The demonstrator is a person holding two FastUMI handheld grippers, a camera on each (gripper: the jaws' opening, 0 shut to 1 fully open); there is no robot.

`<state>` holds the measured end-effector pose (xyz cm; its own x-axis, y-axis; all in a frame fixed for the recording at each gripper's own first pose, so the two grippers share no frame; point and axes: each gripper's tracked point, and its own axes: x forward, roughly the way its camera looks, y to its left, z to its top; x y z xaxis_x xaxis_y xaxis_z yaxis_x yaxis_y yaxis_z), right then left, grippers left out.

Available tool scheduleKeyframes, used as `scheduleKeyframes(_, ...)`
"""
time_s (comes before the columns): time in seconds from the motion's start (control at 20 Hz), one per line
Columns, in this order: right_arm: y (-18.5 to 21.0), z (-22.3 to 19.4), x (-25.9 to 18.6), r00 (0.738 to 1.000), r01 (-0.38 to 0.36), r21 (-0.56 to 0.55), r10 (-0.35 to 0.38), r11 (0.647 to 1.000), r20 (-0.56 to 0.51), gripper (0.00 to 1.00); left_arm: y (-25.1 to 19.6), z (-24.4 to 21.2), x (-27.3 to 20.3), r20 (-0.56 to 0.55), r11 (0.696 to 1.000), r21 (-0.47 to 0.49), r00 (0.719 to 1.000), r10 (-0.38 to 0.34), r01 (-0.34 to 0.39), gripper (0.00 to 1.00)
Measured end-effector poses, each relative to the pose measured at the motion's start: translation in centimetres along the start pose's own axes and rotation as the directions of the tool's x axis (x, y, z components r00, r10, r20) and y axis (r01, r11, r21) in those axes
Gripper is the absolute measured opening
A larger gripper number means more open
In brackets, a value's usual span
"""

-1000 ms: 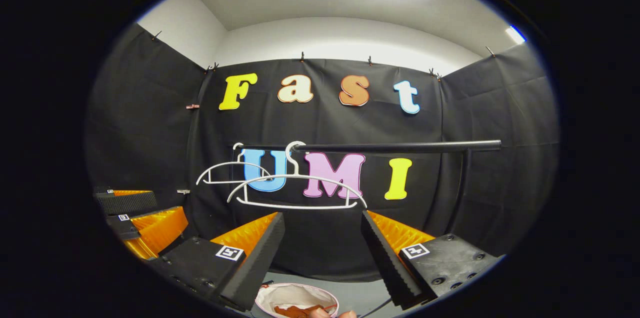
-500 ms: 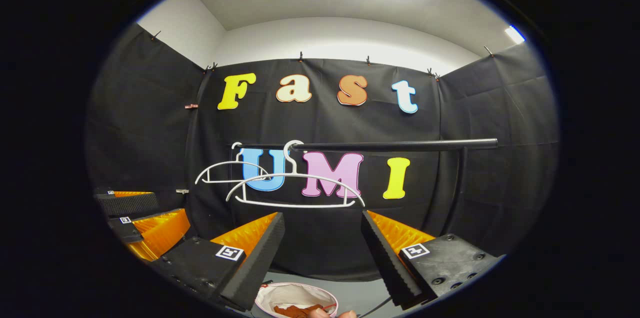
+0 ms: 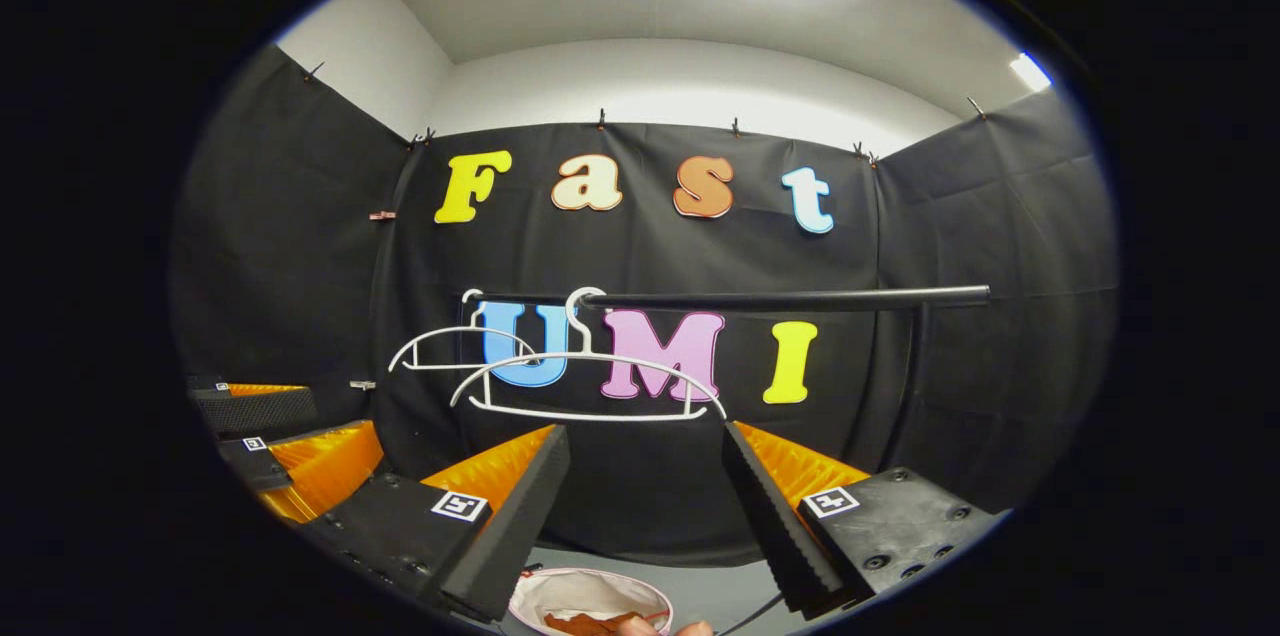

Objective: Grasp the clothes on the hanger with both hands and then place them into the laundry hamper below.

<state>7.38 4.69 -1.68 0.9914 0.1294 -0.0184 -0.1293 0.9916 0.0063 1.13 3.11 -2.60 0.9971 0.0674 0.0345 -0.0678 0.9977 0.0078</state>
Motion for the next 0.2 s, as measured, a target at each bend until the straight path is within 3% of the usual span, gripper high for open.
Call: scheduleKeyframes(0.2,-0.05,-0.17,0.06,1.0,0.0,0.006,0.0,1.0,-0.005,0.98,0.21,-0.06,-0.03,-0.001,1.0,0.0,1.0,0.009,-0.009,0.95)
